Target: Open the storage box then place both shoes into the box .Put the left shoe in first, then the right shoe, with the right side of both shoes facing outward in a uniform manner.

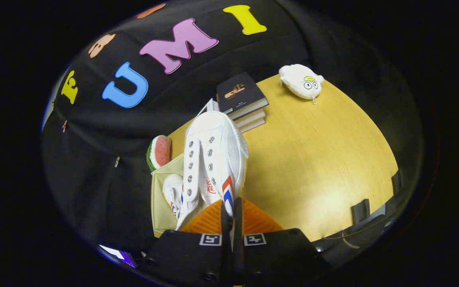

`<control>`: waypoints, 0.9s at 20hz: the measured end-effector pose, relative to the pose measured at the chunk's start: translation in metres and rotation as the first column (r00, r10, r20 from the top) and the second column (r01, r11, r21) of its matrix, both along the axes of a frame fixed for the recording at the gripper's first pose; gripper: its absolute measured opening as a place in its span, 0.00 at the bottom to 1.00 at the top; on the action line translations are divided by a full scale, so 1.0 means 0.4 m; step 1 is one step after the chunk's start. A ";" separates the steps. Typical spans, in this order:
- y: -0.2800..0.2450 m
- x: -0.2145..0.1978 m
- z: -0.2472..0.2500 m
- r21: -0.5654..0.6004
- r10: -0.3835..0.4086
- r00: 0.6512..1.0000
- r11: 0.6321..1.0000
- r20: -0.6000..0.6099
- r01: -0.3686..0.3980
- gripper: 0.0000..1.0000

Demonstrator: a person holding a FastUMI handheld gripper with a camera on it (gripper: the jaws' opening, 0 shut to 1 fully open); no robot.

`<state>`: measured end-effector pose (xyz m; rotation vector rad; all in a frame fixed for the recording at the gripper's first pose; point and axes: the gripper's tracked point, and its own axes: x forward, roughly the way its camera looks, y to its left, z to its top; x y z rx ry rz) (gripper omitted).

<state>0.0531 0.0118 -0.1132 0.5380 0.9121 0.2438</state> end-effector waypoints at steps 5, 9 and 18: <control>0.183 -0.006 0.038 0.026 0.069 0.998 0.997 0.014 -0.069 0.05; 0.309 0.010 0.015 0.047 0.103 0.995 0.994 -0.009 -0.102 0.05; 0.437 0.002 -0.089 -0.029 0.145 0.985 0.989 -0.089 -0.148 0.05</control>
